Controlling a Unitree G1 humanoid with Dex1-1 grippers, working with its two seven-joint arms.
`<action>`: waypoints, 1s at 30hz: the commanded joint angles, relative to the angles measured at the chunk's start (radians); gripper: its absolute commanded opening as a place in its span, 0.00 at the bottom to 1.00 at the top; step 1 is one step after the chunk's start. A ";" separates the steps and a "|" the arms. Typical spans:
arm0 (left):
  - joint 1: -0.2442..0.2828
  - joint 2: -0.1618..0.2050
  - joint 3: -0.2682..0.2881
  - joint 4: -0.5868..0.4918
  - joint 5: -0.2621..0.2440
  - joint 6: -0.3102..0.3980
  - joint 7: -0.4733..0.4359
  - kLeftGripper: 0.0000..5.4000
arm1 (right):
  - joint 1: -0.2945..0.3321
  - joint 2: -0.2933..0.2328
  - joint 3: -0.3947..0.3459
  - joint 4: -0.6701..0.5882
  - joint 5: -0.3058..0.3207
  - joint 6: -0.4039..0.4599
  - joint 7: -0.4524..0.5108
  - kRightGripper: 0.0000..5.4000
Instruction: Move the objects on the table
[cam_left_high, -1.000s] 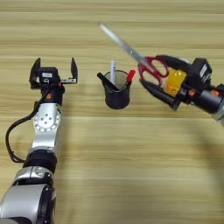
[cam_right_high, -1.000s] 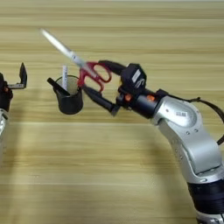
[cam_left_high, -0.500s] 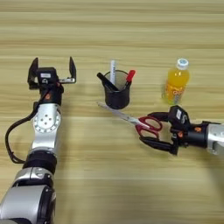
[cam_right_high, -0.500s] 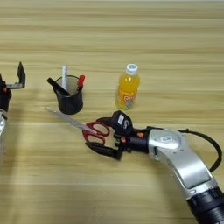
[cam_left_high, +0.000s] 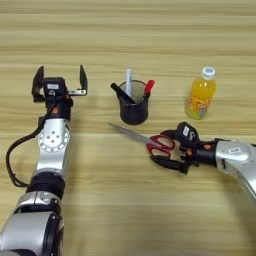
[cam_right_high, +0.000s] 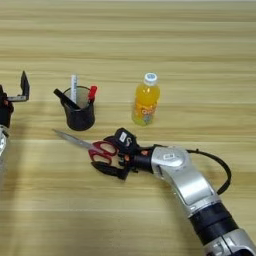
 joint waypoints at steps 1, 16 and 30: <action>-0.006 -0.003 -0.003 0.007 0.011 -0.002 0.001 1.00 | -0.038 0.026 0.009 0.040 -0.028 -0.015 -0.013 0.71; -0.002 -0.009 -0.003 0.002 0.012 -0.003 0.003 1.00 | -0.088 0.109 0.004 0.187 -0.062 -0.075 -0.021 0.71; 0.001 -0.007 -0.002 -0.001 0.012 -0.002 -0.001 1.00 | -0.098 0.153 0.004 0.223 -0.073 -0.068 -0.022 0.71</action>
